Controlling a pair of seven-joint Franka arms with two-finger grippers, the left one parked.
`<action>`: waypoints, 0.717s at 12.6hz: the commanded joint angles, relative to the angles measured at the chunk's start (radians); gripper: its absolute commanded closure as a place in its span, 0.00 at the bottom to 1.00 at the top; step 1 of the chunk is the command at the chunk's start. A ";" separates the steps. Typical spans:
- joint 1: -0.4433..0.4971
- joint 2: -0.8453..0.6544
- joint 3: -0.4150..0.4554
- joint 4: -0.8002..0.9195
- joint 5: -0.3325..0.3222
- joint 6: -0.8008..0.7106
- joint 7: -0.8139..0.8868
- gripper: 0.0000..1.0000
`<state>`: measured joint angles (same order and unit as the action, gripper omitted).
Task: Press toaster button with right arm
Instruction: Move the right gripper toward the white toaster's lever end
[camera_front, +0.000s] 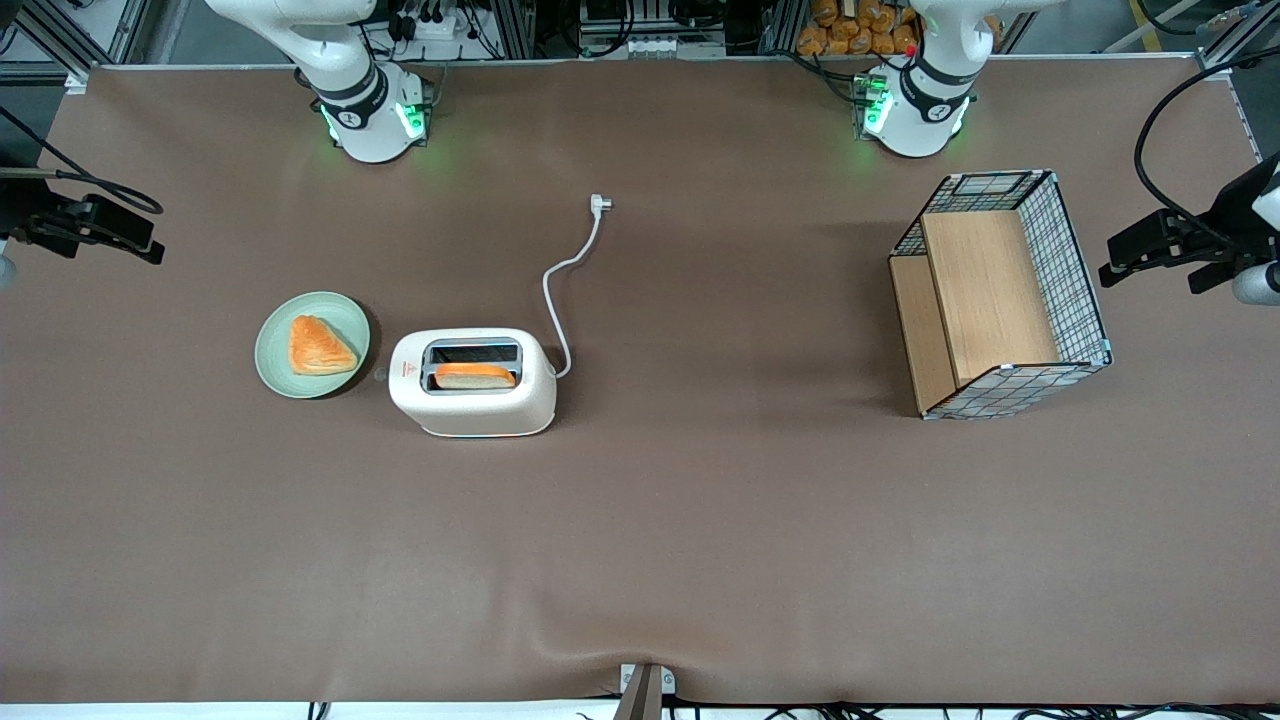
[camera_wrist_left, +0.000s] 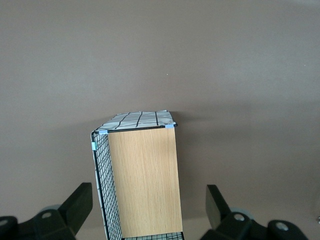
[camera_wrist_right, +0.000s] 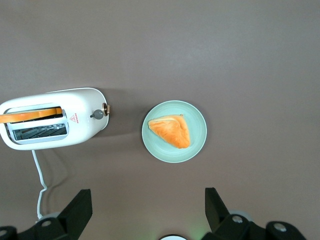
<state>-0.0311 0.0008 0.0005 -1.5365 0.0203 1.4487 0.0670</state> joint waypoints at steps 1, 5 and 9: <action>0.000 0.008 0.004 -0.004 0.003 -0.014 -0.010 0.00; -0.007 0.008 0.003 -0.043 0.081 -0.016 -0.009 0.80; -0.004 0.008 0.004 -0.092 0.108 -0.022 -0.012 1.00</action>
<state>-0.0304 0.0156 0.0028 -1.5966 0.1011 1.4336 0.0668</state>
